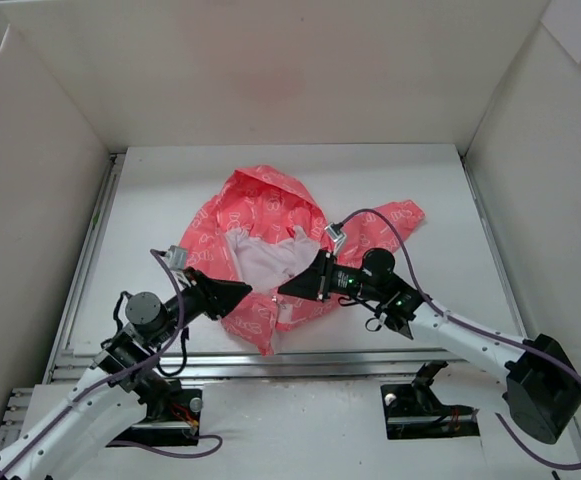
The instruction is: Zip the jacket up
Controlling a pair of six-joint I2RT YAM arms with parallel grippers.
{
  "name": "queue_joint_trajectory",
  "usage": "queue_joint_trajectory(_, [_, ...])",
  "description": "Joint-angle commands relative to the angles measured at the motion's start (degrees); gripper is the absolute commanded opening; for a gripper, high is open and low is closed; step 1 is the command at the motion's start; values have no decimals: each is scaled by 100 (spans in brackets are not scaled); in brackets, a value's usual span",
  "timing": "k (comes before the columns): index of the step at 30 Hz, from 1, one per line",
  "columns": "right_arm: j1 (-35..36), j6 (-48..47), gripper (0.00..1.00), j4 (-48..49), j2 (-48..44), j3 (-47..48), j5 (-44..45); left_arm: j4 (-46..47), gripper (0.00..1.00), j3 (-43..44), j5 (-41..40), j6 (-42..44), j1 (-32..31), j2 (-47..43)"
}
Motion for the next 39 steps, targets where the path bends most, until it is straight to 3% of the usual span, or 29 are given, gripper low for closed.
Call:
queue_joint_trajectory(1, [41,-114,0,456,-347,-385,268,-1160,29,850,-2036,-57,153,446])
queue_joint_trajectory(5, [49,-228,0,430,-654,-781,505,-1328,42,1351,-2232,-276,663,1665])
queue_joint_trajectory(8, [67,-369,0,438,-847,-1028,743,-1303,44,1537,-2611,-373,1259,2678])
queue_joint_trajectory(14, [93,-545,0,561,-805,-1414,1007,-819,36,1730,-2576,-242,2024,4428])
queue_joint_trajectory(18, [111,-528,0,1017,-541,-1538,1095,-775,39,2230,-2444,-66,2323,5403])
queue_joint_trajectory(22, [94,-466,0,1413,-216,-1538,1121,-318,35,2783,-1716,127,2334,6491])
queue_joint_trajectory(28, [85,-597,0,2195,714,-1319,1613,-37,30,4557,-1574,66,1895,8021])
queue_joint_trajectory(31, [15,-685,0,2652,1381,-976,1885,-500,29,6634,-1522,197,1754,8750])
queue_joint_trajectory(33, [-38,-633,0,3030,1708,-730,2060,-835,28,7448,-1486,329,1701,9051])
queue_joint_trajectory(35, [-100,-475,0,3398,2112,-607,2123,-1178,34,8143,-1407,495,1701,9150])
queue_joint_trajectory(36, [-109,-396,0,3479,2209,-597,2245,-1275,38,8181,-1459,566,1701,8871])
queue_joint_trajectory(37, [-126,-300,0,3523,2350,-580,2290,-1371,50,8060,-1538,610,1701,8625])
queue_joint_trajectory(39, [-126,-220,0,3602,2404,-597,2325,-1006,59,6982,-1635,611,1701,7566])
